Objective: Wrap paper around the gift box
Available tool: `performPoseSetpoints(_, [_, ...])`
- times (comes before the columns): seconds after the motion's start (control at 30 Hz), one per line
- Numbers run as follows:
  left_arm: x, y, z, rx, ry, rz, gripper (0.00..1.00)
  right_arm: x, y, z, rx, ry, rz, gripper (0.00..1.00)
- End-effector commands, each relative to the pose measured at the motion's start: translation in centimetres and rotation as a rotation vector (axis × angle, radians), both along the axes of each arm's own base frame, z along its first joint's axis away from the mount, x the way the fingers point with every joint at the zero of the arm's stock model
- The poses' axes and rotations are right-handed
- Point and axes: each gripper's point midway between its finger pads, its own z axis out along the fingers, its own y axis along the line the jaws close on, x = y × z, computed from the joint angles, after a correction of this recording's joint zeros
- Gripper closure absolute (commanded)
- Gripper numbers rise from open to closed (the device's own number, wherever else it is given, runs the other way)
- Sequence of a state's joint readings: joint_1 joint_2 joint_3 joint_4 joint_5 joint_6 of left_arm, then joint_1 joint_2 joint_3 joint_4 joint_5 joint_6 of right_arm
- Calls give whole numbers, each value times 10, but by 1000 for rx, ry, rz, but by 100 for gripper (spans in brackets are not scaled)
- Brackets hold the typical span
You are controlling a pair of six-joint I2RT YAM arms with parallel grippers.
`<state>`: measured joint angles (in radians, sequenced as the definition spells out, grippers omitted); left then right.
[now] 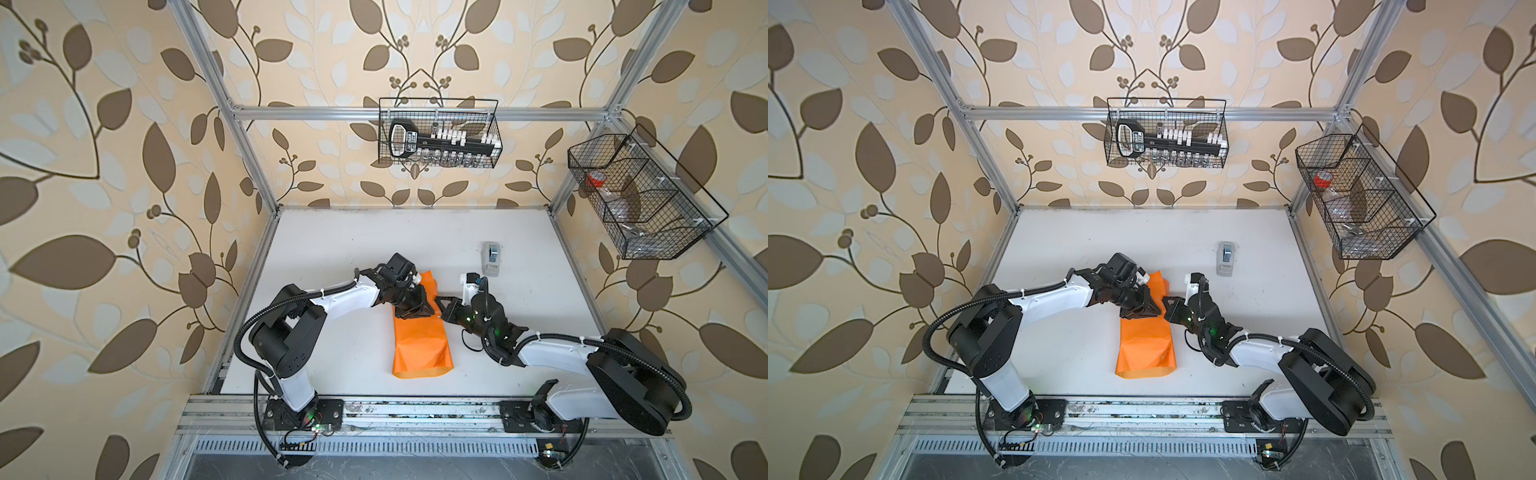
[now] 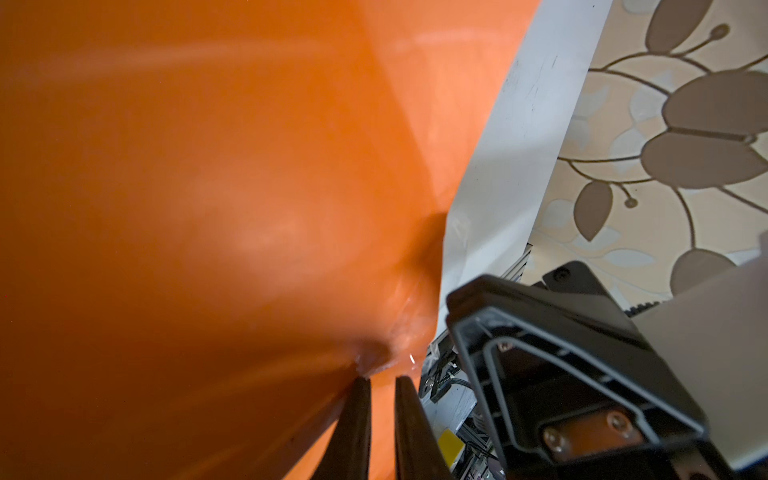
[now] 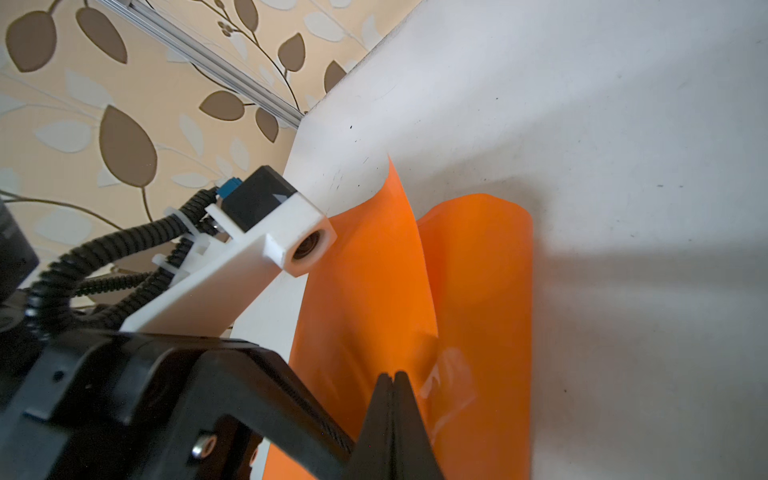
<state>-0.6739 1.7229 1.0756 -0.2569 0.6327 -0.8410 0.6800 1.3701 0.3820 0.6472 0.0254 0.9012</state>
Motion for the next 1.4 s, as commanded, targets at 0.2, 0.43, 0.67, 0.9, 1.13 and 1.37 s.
performPoseSetpoints(0.2, [-9,27,-54,197,56,47,84,2,-6,-16,15,38,-27,100])
performPoseSetpoints(0.43, [-9,27,-55,199,59,46,84,2,-6,-22,28,54,-27,100])
performPoseSetpoints(0.67, [-9,26,-55,196,56,46,84,4,-1,-29,37,71,-19,100])
performPoseSetpoints(0.9, [-10,28,-55,199,59,47,84,1,-7,-39,34,90,-42,100])
performPoseSetpoints(1.13, [-11,28,-56,200,58,47,84,-5,-17,-33,24,77,-61,100])
performPoseSetpoints(1.37, [-11,28,-56,199,60,47,84,-4,-10,-30,33,67,-40,100])
